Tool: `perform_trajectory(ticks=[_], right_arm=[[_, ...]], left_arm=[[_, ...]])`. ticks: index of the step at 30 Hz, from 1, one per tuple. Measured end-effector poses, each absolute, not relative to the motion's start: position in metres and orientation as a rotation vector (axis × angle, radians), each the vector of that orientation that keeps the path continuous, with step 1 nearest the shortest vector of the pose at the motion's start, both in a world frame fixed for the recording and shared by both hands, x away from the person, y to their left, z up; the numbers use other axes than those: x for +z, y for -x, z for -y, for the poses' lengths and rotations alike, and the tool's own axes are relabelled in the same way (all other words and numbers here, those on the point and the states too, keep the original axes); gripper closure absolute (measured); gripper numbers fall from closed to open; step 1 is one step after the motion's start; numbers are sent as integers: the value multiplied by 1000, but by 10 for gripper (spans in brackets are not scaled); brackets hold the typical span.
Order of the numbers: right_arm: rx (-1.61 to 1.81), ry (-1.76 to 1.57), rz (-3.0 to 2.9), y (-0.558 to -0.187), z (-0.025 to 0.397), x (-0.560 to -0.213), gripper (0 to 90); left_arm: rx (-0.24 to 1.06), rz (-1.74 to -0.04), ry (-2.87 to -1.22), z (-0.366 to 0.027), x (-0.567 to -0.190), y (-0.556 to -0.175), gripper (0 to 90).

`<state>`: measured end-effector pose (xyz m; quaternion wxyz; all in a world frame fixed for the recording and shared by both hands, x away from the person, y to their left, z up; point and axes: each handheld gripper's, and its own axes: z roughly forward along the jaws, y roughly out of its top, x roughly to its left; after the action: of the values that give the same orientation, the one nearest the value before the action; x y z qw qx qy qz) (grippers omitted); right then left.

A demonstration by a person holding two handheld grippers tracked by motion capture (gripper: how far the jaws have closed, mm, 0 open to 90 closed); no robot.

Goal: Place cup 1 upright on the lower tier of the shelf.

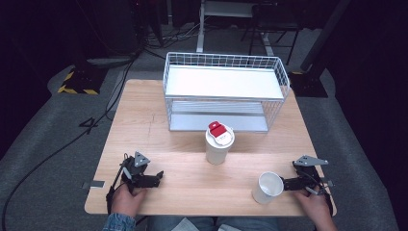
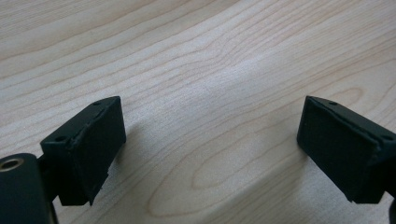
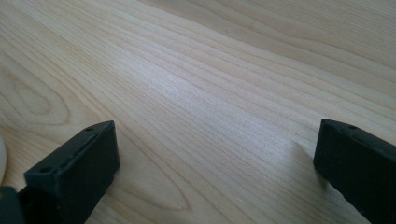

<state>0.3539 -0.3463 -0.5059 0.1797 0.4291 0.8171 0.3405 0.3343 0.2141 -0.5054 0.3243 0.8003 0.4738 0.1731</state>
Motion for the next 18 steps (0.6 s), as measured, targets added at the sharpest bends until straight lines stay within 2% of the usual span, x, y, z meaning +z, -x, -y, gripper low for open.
perform_trajectory(ticks=[18], right_arm=[[982, -1162, -2343, -356, 352, -506, 26]], left_arm=[[470, -1284, -2077, -209, -505, -338, 86]])
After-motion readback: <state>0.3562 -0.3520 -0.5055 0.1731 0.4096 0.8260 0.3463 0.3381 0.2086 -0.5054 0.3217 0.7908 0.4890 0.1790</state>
